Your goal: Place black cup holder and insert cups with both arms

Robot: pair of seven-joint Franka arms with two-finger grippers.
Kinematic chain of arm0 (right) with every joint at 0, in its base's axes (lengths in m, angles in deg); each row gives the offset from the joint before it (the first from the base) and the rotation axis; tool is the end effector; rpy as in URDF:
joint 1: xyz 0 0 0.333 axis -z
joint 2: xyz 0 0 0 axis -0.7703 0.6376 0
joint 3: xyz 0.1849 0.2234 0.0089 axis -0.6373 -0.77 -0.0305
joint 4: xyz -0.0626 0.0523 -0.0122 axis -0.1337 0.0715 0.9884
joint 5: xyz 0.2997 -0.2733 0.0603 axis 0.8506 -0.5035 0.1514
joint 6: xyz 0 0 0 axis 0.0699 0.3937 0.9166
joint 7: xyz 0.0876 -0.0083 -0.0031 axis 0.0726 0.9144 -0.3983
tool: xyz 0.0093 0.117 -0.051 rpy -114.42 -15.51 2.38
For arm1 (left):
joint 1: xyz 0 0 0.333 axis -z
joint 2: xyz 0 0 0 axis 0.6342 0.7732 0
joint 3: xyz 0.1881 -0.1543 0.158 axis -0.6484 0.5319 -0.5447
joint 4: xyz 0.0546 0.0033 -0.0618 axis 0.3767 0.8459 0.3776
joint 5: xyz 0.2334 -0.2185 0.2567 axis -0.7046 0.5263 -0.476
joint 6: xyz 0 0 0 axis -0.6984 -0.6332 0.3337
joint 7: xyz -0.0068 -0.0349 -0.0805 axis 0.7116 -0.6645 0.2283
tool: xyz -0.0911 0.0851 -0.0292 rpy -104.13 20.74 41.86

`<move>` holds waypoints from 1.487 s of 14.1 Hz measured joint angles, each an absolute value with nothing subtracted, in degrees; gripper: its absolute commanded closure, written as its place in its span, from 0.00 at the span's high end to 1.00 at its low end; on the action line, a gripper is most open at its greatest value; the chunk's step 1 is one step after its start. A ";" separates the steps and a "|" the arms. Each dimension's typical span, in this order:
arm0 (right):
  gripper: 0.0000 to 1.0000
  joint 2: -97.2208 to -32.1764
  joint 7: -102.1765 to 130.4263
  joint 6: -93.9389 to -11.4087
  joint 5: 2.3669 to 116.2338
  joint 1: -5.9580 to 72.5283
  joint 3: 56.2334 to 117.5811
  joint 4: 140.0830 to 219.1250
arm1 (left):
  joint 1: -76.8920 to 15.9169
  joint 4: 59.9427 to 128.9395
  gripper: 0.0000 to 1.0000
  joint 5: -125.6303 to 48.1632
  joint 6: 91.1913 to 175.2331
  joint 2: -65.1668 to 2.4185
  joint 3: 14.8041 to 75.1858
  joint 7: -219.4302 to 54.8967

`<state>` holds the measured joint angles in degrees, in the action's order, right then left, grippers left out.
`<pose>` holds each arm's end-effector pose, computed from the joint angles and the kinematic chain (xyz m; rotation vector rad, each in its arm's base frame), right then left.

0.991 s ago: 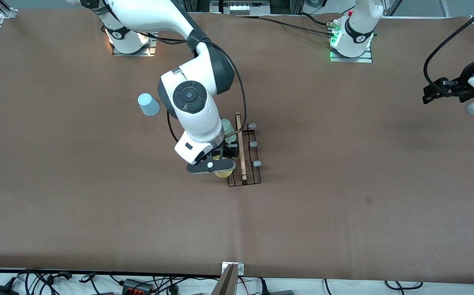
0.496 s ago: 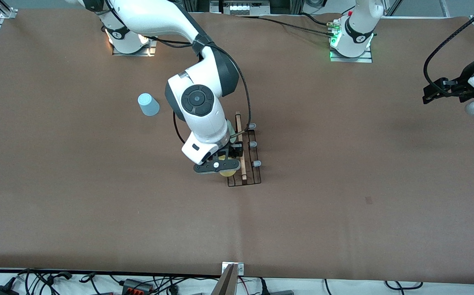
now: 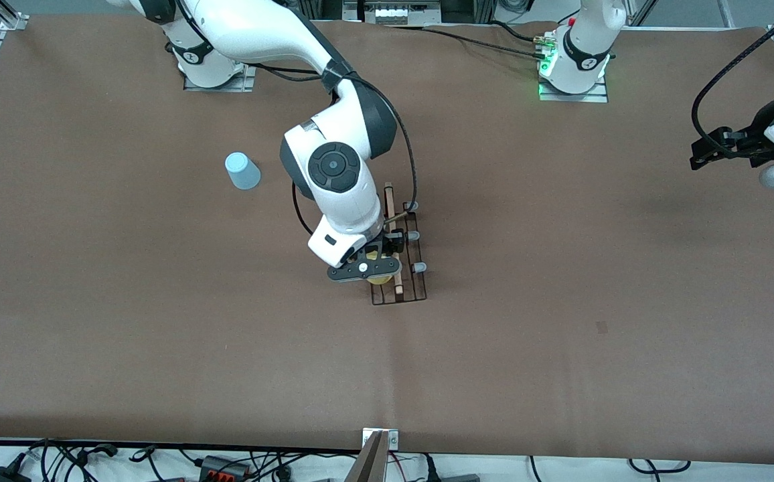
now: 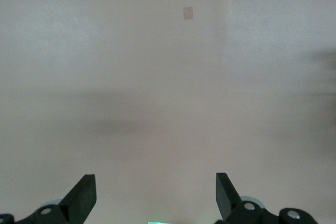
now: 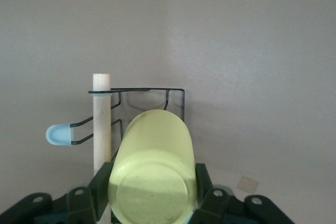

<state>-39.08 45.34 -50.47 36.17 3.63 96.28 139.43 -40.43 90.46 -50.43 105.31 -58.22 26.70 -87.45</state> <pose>0.6157 0.4824 0.3093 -3.0450 -0.1776 -0.1276 0.5586 0.0172 0.5411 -3.0903 -0.0623 0.1438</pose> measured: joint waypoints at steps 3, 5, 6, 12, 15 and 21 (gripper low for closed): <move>0.40 -37.82 45.34 -51.00 36.17 3.64 96.28 139.47 | -40.44 90.46 1.00 -50.43 105.31 -58.22 26.70 -87.45; 1.00 -37.21 45.35 -51.59 36.18 3.63 96.28 139.47 | -40.45 90.46 1.00 -50.43 105.31 -58.22 26.70 -87.45; 1.00 -37.14 45.41 -51.61 36.18 3.63 96.28 139.47 | -40.44 90.46 1.00 -50.43 105.31 -58.22 26.70 -87.45; 1.00 -38.89 45.51 -47.25 36.18 4.39 97.18 139.14 | -40.45 90.46 1.00 -50.43 105.31 -58.22 26.70 -87.45; 1.00 -41.99 45.02 -41.78 36.16 7.69 97.50 138.99 | -40.46 90.46 1.00 -50.43 105.31 -58.21 26.70 -87.45; 1.00 -47.35 36.05 -33.25 36.11 18.62 99.45 138.90 | -40.43 90.46 1.00 -50.43 105.29 -58.20 26.70 -87.45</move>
